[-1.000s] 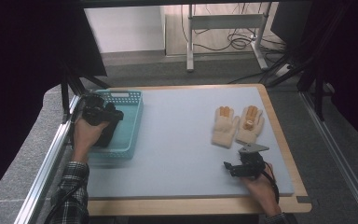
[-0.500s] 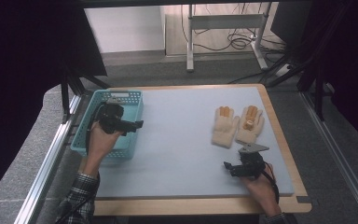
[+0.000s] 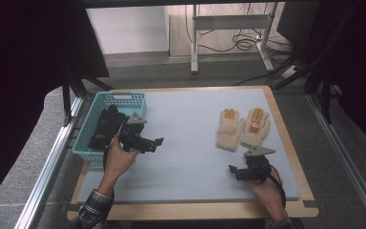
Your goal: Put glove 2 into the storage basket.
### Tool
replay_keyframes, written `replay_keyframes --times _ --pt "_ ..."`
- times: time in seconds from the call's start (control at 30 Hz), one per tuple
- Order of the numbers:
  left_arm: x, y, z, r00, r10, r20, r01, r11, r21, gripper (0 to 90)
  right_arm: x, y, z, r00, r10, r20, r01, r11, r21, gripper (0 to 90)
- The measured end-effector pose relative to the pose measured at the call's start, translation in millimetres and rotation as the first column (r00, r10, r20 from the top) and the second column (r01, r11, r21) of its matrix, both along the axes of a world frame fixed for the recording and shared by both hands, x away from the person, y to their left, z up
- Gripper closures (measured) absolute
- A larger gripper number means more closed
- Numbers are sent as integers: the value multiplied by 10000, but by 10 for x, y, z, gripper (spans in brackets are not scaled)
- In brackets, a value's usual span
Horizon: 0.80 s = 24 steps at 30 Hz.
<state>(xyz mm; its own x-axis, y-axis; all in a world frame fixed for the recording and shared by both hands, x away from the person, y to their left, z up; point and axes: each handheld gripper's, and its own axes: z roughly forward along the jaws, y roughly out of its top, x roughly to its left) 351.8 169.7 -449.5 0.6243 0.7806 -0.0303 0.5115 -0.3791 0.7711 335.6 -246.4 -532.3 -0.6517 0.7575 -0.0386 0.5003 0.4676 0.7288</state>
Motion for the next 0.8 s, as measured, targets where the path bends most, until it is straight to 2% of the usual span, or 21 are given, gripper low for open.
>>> replay_keyframes --times 0.2,0.53,0.8 --pt "-153 -142 -133 9996 -288 83 288 9995 -95 10 0 0 0 10000 -2 -19 2 10000 -1 181" --pt "-420 -317 -496 9978 -657 36 656 9977 172 13 -5 7 -2 10000 -39 32 39 10000 -29 179" --pt "-571 -295 -826 9989 -402 -234 412 9983 415 13 -7 10 -3 10000 -82 42 82 10000 -44 175"
